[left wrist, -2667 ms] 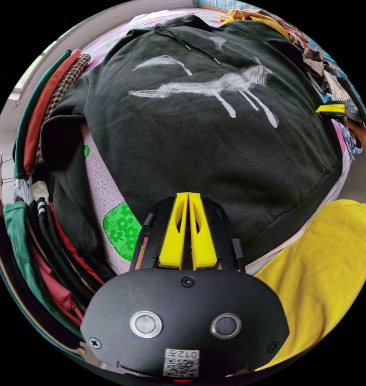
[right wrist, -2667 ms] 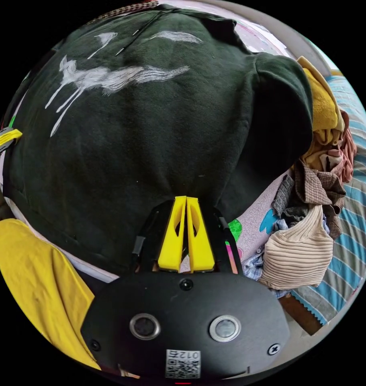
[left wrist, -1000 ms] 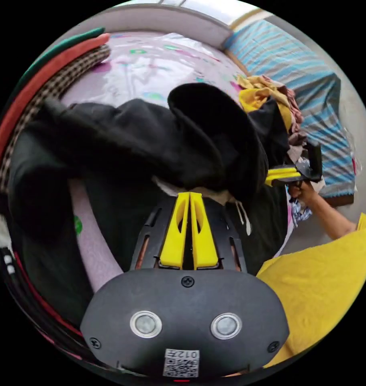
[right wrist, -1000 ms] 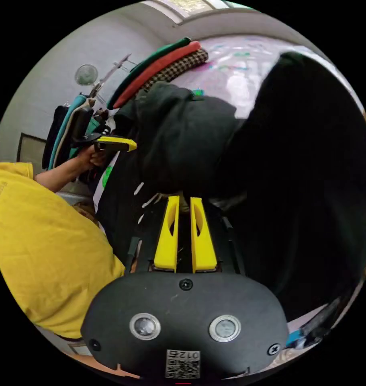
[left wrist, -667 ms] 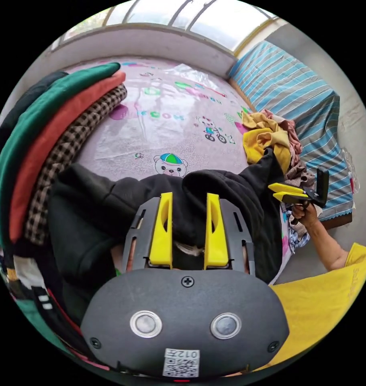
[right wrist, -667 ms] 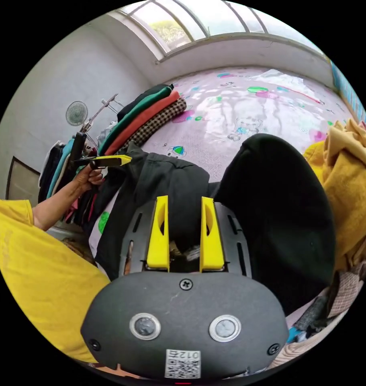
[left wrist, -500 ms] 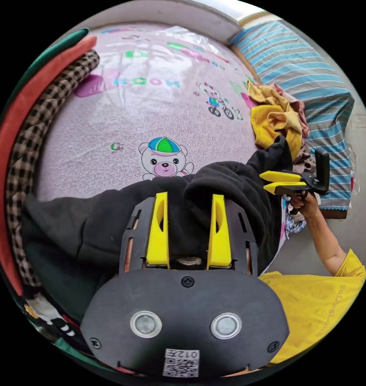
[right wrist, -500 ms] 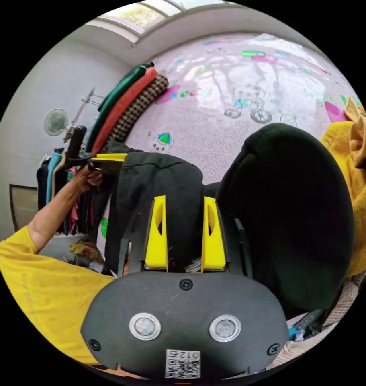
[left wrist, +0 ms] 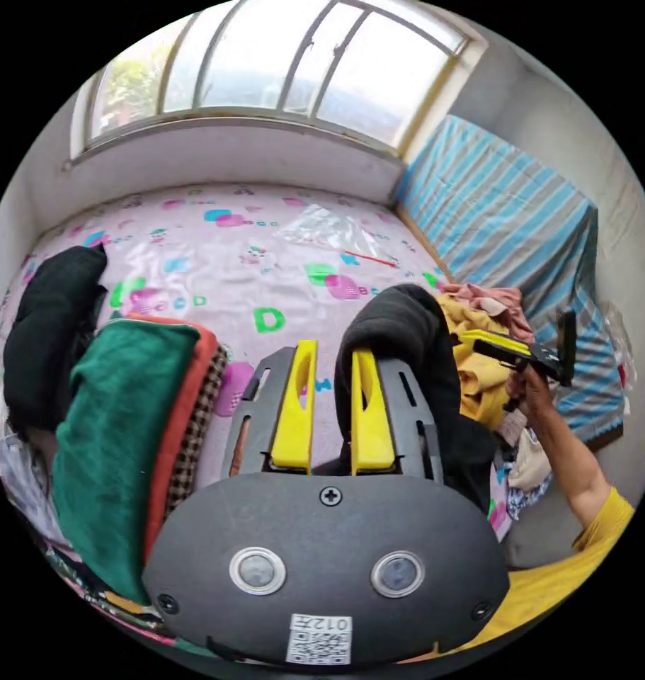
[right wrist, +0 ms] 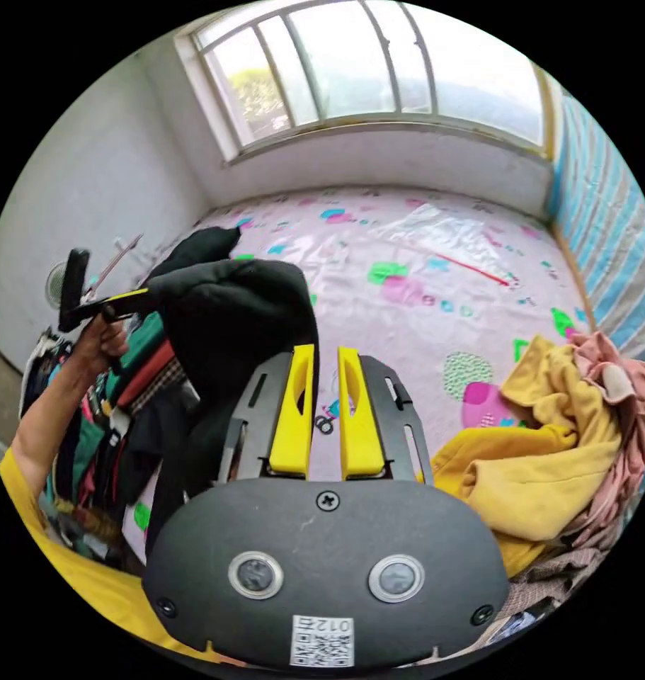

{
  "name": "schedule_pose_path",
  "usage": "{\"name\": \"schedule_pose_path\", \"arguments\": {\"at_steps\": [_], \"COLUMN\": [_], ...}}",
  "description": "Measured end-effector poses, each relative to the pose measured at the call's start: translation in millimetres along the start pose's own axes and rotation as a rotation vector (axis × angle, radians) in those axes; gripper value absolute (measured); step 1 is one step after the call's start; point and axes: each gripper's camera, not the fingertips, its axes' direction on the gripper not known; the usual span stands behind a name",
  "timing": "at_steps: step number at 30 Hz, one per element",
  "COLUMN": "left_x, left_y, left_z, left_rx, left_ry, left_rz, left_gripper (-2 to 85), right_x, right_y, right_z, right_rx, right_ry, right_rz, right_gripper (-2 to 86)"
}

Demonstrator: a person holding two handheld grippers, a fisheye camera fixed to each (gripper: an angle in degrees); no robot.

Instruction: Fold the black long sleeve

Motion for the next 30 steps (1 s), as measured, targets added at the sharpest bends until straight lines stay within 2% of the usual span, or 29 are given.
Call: {"name": "schedule_pose_path", "arguments": {"at_steps": [2,4,7,11,13,18,19,20,21,24,28,30], "left_x": [2.8,5.1,10.5,18.8,33.8,68.6,69.1,67.5,64.6,63.0,93.4,122.5], "left_y": [3.3,22.9,72.0,147.9,180.5,265.7,273.1,280.5,284.9,284.9,285.6,294.0], "left_z": [-1.8,-3.8,11.7,66.4,89.6,146.0,150.0,140.9,141.4,131.2,107.7,102.5], "left_rx": [-0.016,0.020,0.010,-0.175,-0.257,-0.502,-0.525,-0.423,-0.440,-0.457,-0.425,-0.466], "left_ry": [-0.124,-0.174,-0.134,-0.019,0.062,0.057,0.056,0.066,0.066,0.070,0.107,0.112], "left_rz": [-0.020,-0.035,-0.002,-0.070,-0.043,-0.030,-0.046,-0.082,-0.123,-0.246,-0.215,-0.144], "left_gripper": [4.9,4.0,2.6,1.0,0.7,0.4,0.4,0.4,0.3,0.4,0.4,0.4], "right_x": [-0.6,-2.4,-7.1,-9.7,-6.4,28.3,33.9,46.4,60.0,87.5,93.4,87.3], "right_y": [-1.5,16.0,73.3,171.2,207.3,297.2,305.6,322.3,339.2,379.9,406.9,408.0], "right_z": [-10.7,-19.3,-21.4,-7.3,-17.5,-104.9,-115.9,-136.0,-153.0,-175.4,-172.8,-166.3], "right_rx": [0.010,0.020,-0.043,-0.213,-0.228,-0.137,-0.125,-0.109,-0.101,-0.101,-0.142,-0.164], "right_ry": [0.063,0.072,-0.015,-0.055,-0.038,0.115,0.135,0.174,0.196,0.150,0.054,-0.026], "right_rz": [0.000,-0.005,-0.040,-0.002,0.045,0.291,0.325,0.403,0.491,0.695,0.819,0.860], "right_gripper": [4.3,3.3,2.4,1.8,2.0,3.7,4.0,4.8,6.0,7.8,9.5,10.7]}}
